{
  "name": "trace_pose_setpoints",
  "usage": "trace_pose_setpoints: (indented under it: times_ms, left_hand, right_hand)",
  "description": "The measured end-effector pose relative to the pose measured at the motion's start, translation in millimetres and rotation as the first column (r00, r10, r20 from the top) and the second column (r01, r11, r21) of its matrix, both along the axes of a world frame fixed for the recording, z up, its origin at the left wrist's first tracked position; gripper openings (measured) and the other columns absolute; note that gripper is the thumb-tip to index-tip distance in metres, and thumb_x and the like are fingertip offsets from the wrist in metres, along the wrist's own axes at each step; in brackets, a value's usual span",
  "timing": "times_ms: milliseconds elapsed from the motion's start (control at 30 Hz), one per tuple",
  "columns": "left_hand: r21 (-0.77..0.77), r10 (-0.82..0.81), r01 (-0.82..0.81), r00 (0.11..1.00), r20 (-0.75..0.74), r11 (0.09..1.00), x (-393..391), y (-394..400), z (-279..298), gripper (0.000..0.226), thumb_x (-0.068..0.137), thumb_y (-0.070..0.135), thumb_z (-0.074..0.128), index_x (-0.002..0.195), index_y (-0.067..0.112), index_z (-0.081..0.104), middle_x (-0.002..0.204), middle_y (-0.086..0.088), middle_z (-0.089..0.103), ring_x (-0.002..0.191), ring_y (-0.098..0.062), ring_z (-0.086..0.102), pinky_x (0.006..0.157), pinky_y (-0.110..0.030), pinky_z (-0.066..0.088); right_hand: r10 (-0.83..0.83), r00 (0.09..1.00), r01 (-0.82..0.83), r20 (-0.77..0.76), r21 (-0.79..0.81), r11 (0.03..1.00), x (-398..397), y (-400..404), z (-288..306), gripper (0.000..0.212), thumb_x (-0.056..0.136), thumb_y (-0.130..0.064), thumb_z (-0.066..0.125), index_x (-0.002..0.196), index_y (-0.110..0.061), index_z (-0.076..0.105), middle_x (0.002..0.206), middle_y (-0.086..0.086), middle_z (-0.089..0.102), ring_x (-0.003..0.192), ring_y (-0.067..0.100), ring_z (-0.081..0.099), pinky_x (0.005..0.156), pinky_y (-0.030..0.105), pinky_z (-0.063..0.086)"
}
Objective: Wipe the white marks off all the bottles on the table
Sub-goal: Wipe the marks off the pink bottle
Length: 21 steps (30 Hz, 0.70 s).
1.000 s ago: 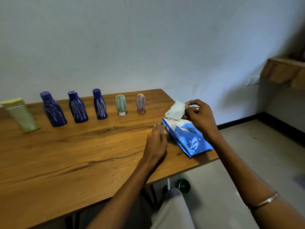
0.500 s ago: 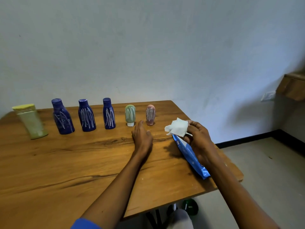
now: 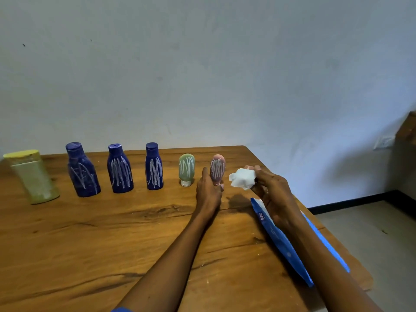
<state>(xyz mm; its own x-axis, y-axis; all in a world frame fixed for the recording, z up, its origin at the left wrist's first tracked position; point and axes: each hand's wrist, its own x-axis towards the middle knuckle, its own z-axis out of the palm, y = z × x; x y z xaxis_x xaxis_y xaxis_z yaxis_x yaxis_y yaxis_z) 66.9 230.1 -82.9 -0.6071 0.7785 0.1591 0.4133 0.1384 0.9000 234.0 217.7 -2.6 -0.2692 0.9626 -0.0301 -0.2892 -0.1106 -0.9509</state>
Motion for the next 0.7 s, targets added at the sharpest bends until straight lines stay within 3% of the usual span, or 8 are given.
trace_pose_setpoints:
  times_ms: [133,300,400,600,700]
  left_hand:
    - [0.018,0.022,-0.021,1.000,-0.007,1.000,-4,6,-2,0.078,0.089,0.009,0.075,0.153,0.020,0.033,0.134,-0.010,0.060,0.117,-0.025,0.064,0.088,-0.037,0.058]
    - [0.029,0.034,-0.032,0.997,-0.066,0.999,-3,3,0,0.043,0.086,0.015,0.078,0.126,0.014,0.062,0.117,-0.004,0.068,0.101,-0.017,0.065,0.077,-0.032,0.059]
    - [0.053,0.023,-0.022,0.999,-0.023,0.998,-3,-6,-2,0.042,0.084,0.017,0.080,0.123,0.016,0.065,0.114,-0.002,0.070,0.096,-0.013,0.066,0.078,-0.033,0.062]
    - [0.127,-0.029,0.014,0.993,0.115,0.992,-5,-38,-1,0.046,0.083,0.021,0.082,0.125,0.019,0.065,0.113,0.004,0.072,0.096,-0.008,0.068,0.081,-0.037,0.064]
    - [0.150,-0.060,0.039,0.988,0.143,0.988,-9,-54,-1,0.047,0.084,0.022,0.081,0.128,0.020,0.064,0.114,0.005,0.073,0.096,-0.007,0.070,0.081,-0.037,0.064]
  right_hand:
    - [-0.021,0.994,0.007,0.104,0.136,0.991,-10,9,-9,0.031,0.090,-0.004,0.073,0.121,-0.008,0.074,0.113,0.001,0.077,0.108,0.019,0.073,0.088,0.028,0.060]
    - [-0.088,0.988,0.067,0.128,0.159,0.985,-15,12,-11,0.042,0.087,-0.008,0.078,0.125,-0.021,0.068,0.108,-0.006,0.075,0.094,0.010,0.075,0.071,0.018,0.060]
    - [-0.135,0.973,0.096,0.188,0.201,0.975,-20,14,-18,0.035,0.091,-0.015,0.076,0.126,-0.015,0.071,0.110,-0.005,0.077,0.100,0.011,0.073,0.081,0.024,0.060]
    - [-0.183,0.970,0.148,0.157,0.212,0.966,-45,14,-38,0.031,0.098,-0.019,0.068,0.129,-0.016,0.071,0.114,-0.003,0.077,0.105,0.016,0.074,0.088,0.037,0.061]
    - [-0.208,0.961,0.159,0.181,0.252,0.955,-60,13,-43,0.033,0.100,-0.019,0.065,0.133,-0.014,0.068,0.117,-0.001,0.075,0.103,0.012,0.072,0.079,0.022,0.060]
